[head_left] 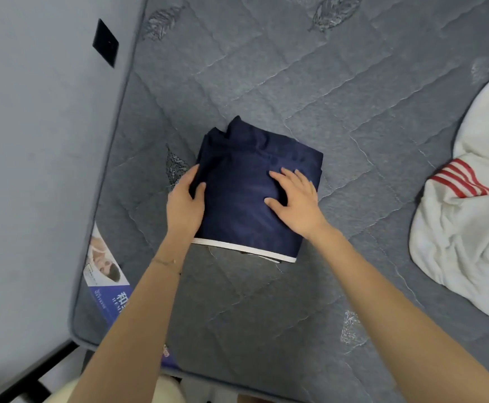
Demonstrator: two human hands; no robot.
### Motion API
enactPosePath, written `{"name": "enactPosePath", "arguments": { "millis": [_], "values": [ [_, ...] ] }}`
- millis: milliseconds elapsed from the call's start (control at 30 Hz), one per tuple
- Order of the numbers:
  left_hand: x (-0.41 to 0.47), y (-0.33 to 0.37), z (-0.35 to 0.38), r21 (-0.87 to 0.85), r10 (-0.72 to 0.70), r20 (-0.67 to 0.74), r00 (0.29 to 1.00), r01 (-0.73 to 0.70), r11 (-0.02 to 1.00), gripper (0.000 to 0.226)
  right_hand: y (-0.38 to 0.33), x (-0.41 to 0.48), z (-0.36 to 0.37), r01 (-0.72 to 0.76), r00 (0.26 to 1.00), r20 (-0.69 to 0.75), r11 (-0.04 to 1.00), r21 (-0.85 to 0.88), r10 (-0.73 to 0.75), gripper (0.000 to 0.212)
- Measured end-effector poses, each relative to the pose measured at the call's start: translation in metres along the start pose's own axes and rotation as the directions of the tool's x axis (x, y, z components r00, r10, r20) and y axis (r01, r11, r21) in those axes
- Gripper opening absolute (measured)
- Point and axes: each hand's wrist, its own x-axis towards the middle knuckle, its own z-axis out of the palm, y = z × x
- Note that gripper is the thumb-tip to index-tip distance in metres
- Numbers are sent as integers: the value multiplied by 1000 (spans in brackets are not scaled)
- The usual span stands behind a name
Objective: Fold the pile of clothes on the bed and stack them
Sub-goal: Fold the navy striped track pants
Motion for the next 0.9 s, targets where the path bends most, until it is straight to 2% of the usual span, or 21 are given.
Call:
{"name": "enactPosePath", "arguments": {
  "millis": [67,133,200,233,300,333,400,467,533,600,667,733,800,833,867,900],
  "values": [
    [4,-6,3,322,56,-5,998,-51,945,63,4,2,5,-24,1000,15,998,-56,25,64],
    [1,-7,14,531,194,24,981,-177,829,66,4,5,9,-3,996,-91,997,-81,-4,66],
    [-5,-9,30,606,318,154,935,-344,717,65,6,9,7,-36,971,-239,996,-84,15,71],
    [-7,-13,37,636,330,239,913,-404,658,67,9,13,5,-82,957,-286,993,-80,56,76],
    [-8,-26,47,682,245,360,900,-433,590,73,18,20,-1,-203,937,-291,979,-11,191,88],
    [-6,-33,49,689,203,382,902,-424,588,75,22,24,-3,-260,927,-256,962,87,274,96],
    [0,-40,48,649,195,368,909,-401,646,79,26,30,-4,-315,904,-178,887,338,389,109],
    [4,-39,44,570,184,234,955,-288,769,87,26,31,-1,-293,890,-186,835,465,416,110],
    [10,-40,38,414,12,57,998,-35,910,97,26,30,1,-246,882,-185,759,603,433,102],
    [16,-42,30,295,-142,7,990,133,946,99,25,27,1,-249,871,-111,625,739,478,89],
    [21,-42,24,244,-113,30,993,102,964,87,24,22,0,-284,857,-43,539,793,514,72],
    [25,-37,19,99,-96,68,993,89,991,73,25,11,-1,-291,858,8,473,832,513,58],
    [29,-30,14,34,-120,128,984,116,993,67,28,-1,-9,-351,878,140,417,838,458,56],
    [32,-26,13,55,-98,170,981,90,994,63,31,-7,-17,-421,883,254,426,800,396,58],
    [35,-21,13,86,-52,218,975,34,996,59,34,-13,-25,-501,864,386,478,721,323,61],
    [38,-15,13,128,19,260,965,-54,990,55,38,-19,-33,-567,814,516,551,612,265,61]
  ]
}}
